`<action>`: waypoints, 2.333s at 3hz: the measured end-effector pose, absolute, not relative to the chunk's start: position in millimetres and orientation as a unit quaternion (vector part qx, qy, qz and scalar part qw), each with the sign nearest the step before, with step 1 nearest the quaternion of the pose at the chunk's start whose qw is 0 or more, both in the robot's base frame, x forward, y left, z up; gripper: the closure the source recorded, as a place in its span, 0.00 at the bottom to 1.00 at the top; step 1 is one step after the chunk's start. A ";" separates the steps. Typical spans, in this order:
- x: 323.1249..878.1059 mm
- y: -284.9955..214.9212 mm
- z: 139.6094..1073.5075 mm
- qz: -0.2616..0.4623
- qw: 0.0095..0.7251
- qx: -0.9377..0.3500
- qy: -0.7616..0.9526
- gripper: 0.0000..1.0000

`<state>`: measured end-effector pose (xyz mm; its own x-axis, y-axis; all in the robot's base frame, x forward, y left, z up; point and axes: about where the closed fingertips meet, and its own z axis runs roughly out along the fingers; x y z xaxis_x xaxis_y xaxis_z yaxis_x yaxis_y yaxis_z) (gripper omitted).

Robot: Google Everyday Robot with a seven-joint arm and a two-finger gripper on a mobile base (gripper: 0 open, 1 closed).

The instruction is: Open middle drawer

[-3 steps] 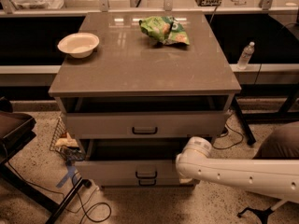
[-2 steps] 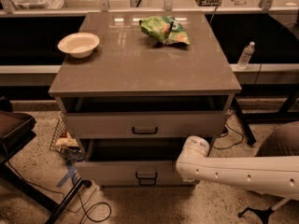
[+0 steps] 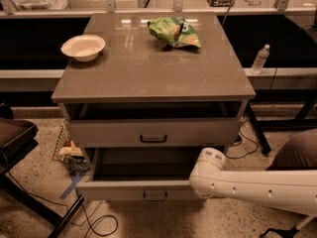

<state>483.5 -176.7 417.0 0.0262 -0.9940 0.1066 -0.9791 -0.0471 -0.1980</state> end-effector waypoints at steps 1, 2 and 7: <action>483.3 -176.6 418.1 -0.108 0.035 -0.715 0.690 1.00; 483.3 -176.6 418.6 -0.108 0.035 -0.715 0.690 1.00; 483.1 -176.7 420.7 -0.107 0.034 -0.715 0.690 0.22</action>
Offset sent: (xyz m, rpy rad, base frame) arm -0.3040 -0.0715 -0.0696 0.2496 0.2255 -0.5337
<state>483.1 -176.7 420.7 0.0260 -0.9940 0.1062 -0.9792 -0.0467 -0.1974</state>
